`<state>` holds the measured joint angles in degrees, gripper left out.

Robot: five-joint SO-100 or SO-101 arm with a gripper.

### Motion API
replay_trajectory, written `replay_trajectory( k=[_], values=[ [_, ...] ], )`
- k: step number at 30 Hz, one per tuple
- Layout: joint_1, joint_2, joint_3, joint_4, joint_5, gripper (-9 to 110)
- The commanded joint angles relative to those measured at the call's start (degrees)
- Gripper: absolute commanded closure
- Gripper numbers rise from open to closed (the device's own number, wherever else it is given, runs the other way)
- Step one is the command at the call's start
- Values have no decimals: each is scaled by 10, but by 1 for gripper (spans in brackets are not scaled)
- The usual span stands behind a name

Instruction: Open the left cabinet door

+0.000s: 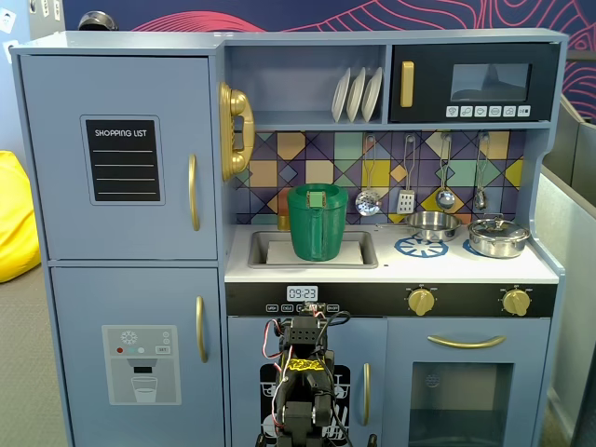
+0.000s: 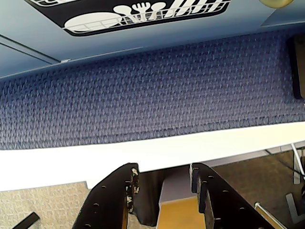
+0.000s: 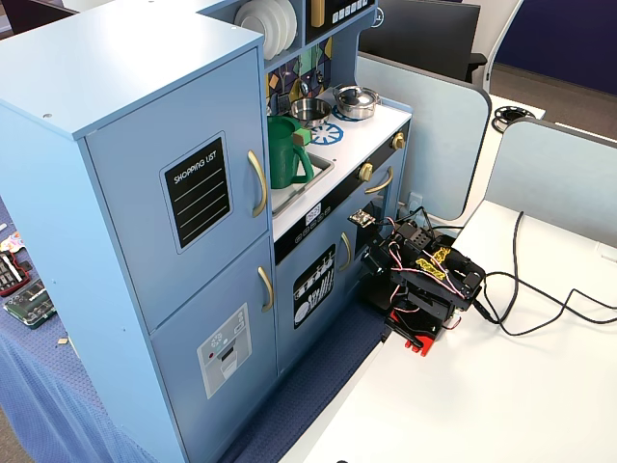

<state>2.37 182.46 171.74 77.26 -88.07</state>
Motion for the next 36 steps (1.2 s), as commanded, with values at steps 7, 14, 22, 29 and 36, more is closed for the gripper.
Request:
replay_trajectory(
  k=[7,14,22,29,36],
  values=[
    [-23,-4,0,104,28,101],
    [-45,-4,-1,76,43,101],
    [-200,-7,-47,-223,113,101],
    [-346,-24,-134,-386,25,101],
    [-386,-113,-272,-446,-63,101]
  ],
)
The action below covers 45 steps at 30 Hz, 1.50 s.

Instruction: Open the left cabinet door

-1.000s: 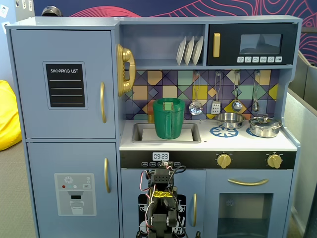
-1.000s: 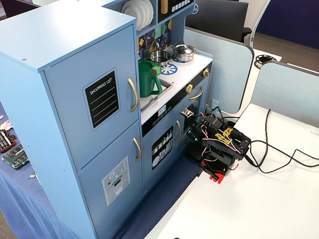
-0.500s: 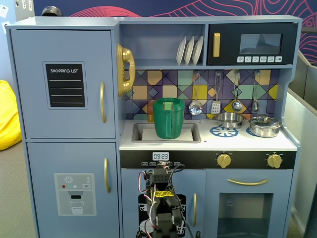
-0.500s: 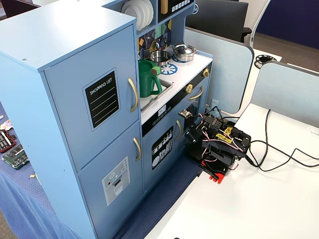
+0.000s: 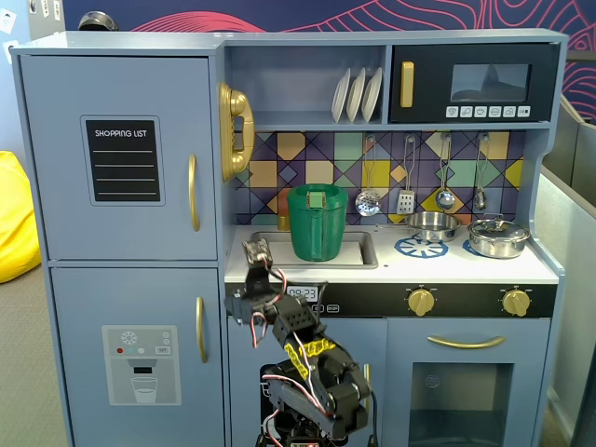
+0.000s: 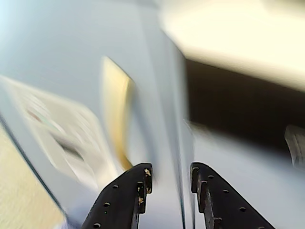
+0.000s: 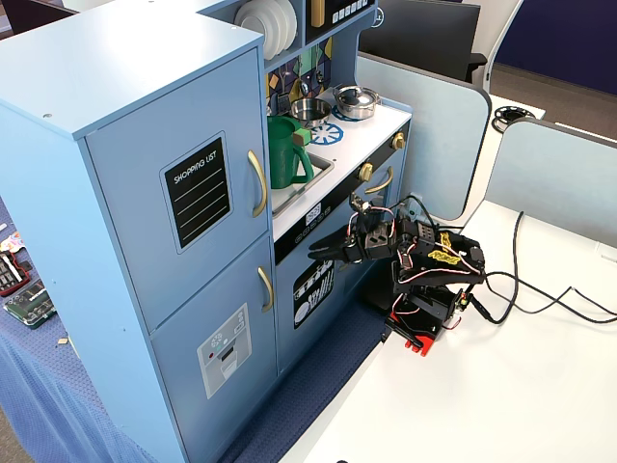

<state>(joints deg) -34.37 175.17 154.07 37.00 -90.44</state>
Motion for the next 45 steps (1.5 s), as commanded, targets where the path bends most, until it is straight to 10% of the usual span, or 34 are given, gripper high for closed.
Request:
replay_trajectory(
  k=[1,32,45],
  values=[
    [-21,-54,-113,-54,-53,101],
    [-54,-415,-452,-301,-98,88],
    [-232,-427,-468,-279,-192,93]
  ],
)
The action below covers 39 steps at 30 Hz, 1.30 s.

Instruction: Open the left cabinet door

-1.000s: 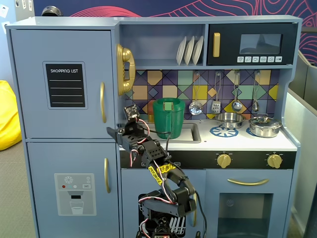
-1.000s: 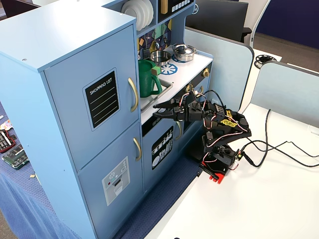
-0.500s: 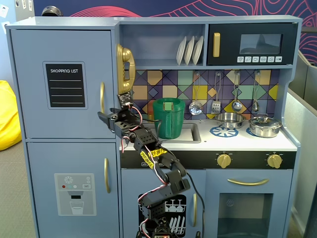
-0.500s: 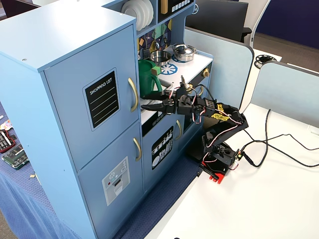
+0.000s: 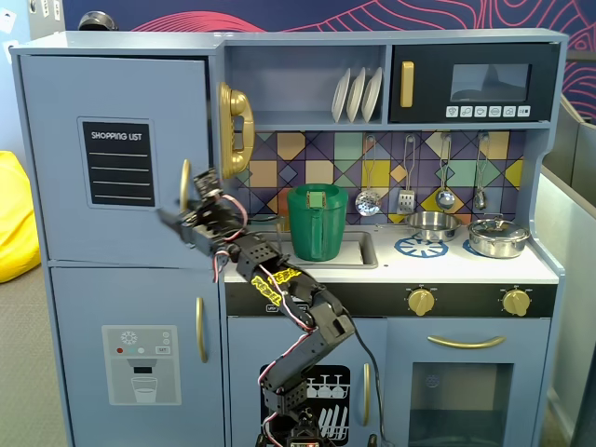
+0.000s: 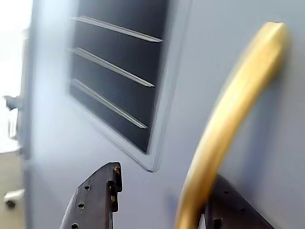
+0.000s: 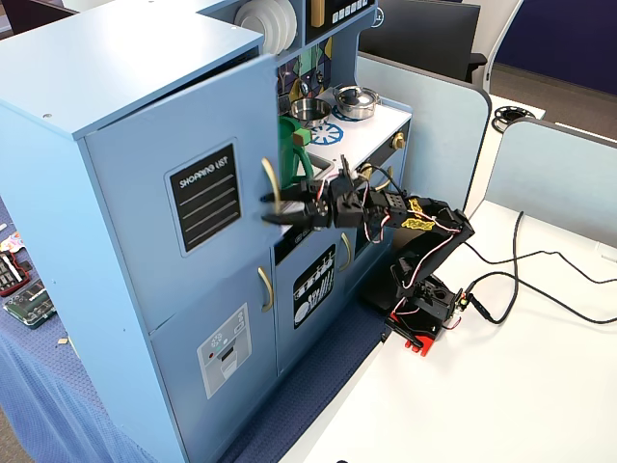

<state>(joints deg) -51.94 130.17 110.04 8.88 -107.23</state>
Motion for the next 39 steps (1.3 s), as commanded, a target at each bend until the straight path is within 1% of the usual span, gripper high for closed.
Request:
replay_trajectory(
  k=[1,6,12,23,28,31,34,37,39],
  values=[
    [-70,27,-26,4,-28,93],
    [-117,49,-17,10,-56,95],
    [-123,125,38,14,-63,96],
    [-47,330,136,124,-54,97],
    [19,392,146,189,-17,96],
    [80,402,146,211,25,95],
    [137,386,144,205,54,95],
    [149,352,135,185,60,95],
    [148,322,135,150,57,95]
  ],
)
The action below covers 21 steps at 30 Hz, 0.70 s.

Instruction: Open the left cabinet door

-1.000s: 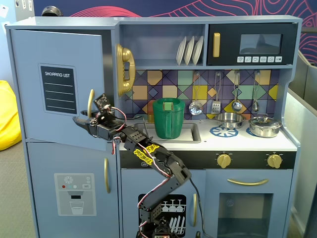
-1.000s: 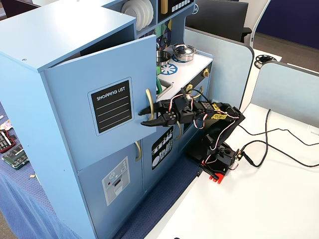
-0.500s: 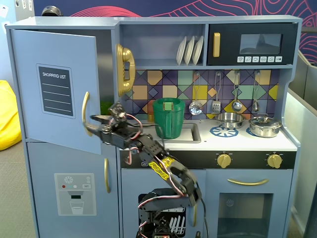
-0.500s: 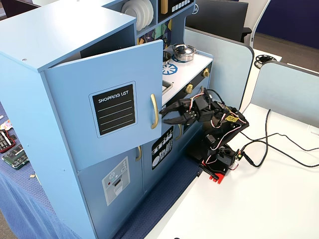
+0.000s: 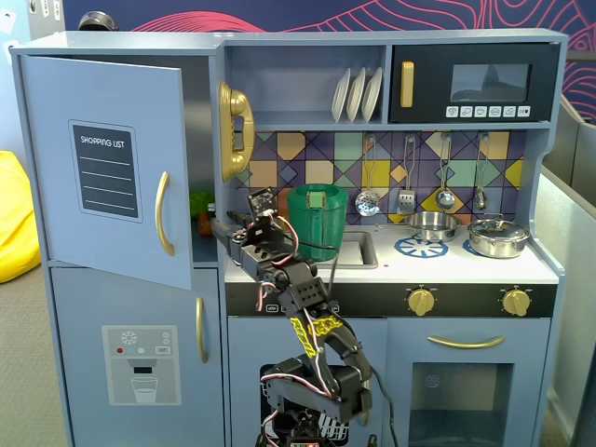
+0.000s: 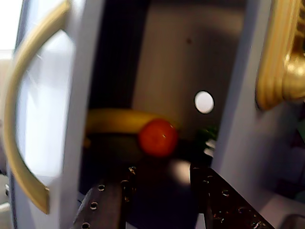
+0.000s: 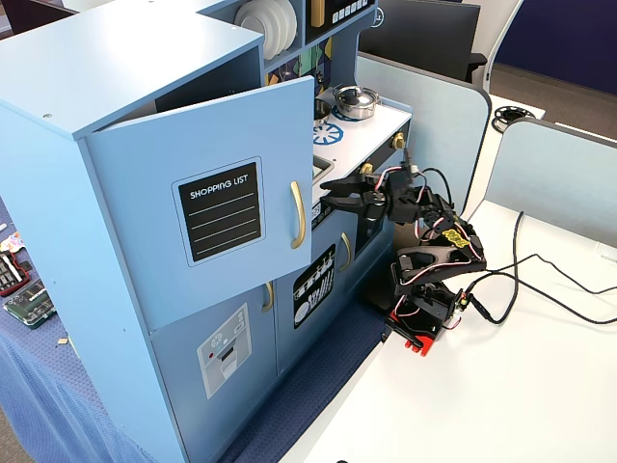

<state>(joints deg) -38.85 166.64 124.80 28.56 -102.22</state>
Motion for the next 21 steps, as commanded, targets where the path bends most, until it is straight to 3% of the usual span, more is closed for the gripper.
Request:
replay_trajectory(
  k=[1,8,21],
  values=[
    [12,-59,-11,-69,0,95],
    [-74,-149,-23,-154,-58,97],
    [-340,-235,-50,-257,-147,100]
  ],
)
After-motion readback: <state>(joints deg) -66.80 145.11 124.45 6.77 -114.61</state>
